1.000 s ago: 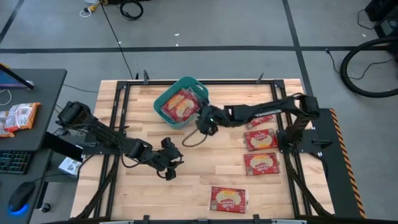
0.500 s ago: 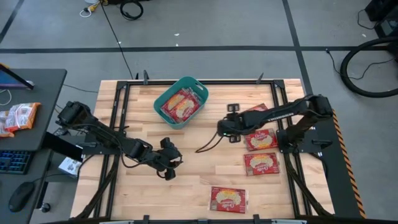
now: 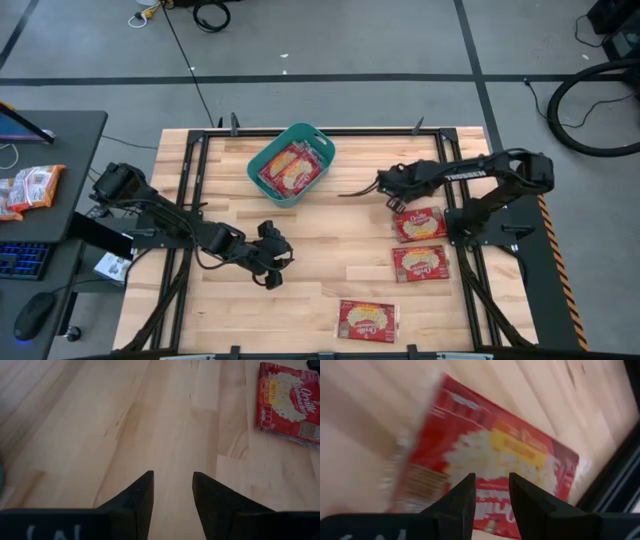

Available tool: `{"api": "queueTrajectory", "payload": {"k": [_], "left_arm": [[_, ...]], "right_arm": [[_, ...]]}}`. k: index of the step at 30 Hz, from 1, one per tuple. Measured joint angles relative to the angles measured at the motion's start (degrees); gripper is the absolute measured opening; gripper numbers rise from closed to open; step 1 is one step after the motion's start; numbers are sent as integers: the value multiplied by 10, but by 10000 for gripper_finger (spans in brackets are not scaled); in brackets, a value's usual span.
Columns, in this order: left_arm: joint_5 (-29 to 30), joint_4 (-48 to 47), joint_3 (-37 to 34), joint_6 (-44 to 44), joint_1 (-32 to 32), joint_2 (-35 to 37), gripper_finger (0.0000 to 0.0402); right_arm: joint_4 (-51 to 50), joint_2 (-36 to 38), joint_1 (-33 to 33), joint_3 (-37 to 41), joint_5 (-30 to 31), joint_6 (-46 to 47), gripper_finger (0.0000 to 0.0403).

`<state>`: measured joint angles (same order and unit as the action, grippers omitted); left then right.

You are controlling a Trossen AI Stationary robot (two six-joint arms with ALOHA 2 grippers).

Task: Sort popcorn bags into baskets
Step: Put the red popcorn pack into the blue bin

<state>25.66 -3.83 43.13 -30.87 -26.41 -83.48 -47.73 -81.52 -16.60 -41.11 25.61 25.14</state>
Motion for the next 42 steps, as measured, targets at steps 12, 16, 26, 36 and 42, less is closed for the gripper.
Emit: {"api": "queueTrajectory", "payload": {"k": [12, 16, 26, 36, 42], "left_arm": [[1, 3, 0, 0, 0, 0, 141], [16, 13, 0, 0, 0, 0, 141], [47, 105, 0, 48, 0, -19, 141], [21, 226, 0, 51, 28, -110, 141], [-11, 280, 0, 50, 51, -139, 141]], "right_arm": [[81, -32, -47, 28, -85, -67, 121], [143, -33, 0, 20, -160, -68, 121], [420, -37, 142, 11, -376, -98, 121], [333, -28, 303, -34, -178, -321, 121], [288, -28, 381, -34, -75, -467, 121]]}}
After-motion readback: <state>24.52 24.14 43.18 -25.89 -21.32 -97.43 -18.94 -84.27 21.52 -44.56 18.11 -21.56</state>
